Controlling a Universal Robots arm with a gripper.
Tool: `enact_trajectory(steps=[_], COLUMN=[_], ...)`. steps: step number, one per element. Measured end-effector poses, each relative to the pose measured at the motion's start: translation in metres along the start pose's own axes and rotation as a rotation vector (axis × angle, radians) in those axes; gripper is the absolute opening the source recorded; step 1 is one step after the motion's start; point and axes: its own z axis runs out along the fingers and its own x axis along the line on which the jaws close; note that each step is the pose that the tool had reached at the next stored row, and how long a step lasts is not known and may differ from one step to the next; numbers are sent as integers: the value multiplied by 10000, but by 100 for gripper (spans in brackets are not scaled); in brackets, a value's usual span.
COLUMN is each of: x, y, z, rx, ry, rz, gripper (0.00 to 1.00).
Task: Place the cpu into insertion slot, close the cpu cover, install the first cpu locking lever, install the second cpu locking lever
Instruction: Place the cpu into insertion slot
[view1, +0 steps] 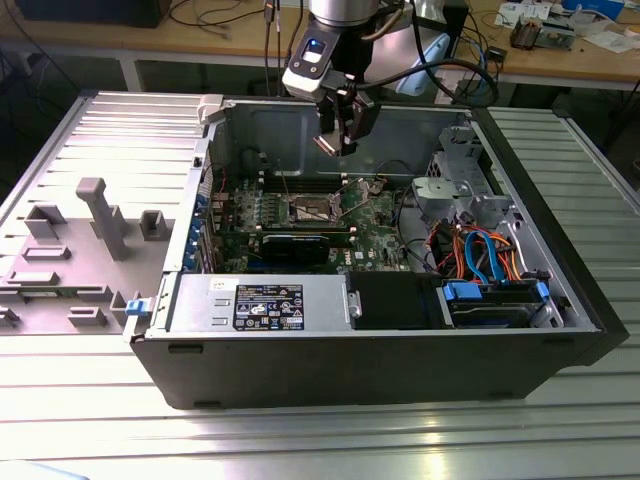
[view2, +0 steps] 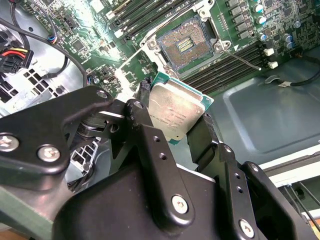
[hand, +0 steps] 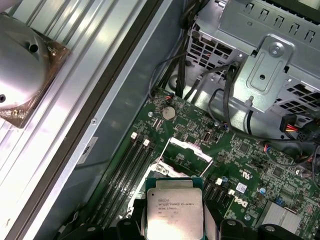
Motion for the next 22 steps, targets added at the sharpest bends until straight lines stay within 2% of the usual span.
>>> enact_trajectory(steps=[12, 22], x=[0, 0], y=[0, 0], z=[2, 6], rx=[-4, -11], ry=[-16, -52], rz=[189, 581], gripper=[55, 55])
